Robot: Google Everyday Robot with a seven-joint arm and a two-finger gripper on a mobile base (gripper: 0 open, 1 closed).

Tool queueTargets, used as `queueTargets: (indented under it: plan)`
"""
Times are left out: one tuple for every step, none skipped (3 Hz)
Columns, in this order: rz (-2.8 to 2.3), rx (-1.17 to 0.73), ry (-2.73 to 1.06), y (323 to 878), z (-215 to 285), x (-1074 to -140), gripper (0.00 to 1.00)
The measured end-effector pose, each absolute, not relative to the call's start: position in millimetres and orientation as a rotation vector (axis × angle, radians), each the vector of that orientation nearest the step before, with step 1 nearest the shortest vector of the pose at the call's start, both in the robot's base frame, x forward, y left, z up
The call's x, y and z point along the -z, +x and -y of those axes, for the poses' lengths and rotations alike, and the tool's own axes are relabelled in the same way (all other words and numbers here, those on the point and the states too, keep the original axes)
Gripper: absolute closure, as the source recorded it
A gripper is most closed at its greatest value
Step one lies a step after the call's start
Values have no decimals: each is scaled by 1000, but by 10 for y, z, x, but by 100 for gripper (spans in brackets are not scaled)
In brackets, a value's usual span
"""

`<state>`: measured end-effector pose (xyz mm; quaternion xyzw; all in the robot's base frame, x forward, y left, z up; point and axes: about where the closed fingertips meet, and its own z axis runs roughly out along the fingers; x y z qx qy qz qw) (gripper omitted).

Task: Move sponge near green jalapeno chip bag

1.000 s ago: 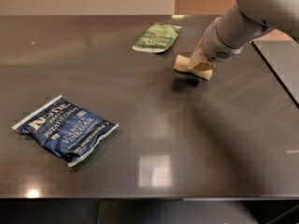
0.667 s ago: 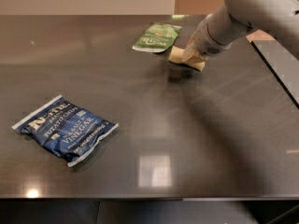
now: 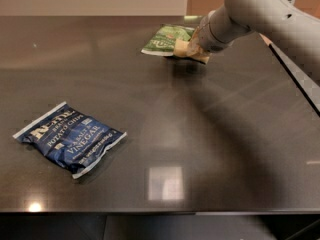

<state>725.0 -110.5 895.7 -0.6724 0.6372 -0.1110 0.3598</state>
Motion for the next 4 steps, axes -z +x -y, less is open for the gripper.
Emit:
queueTargets:
  plan:
    - [-1610,335,-1749,7448,1075,-8966,59]
    - [-1637,343,-1729,7633,1121,-8969,28]
    - [-1634,339,-1736,7615,1096,-8943,3]
    - [-1634,337,-1738,7617,1087,-8931,0]
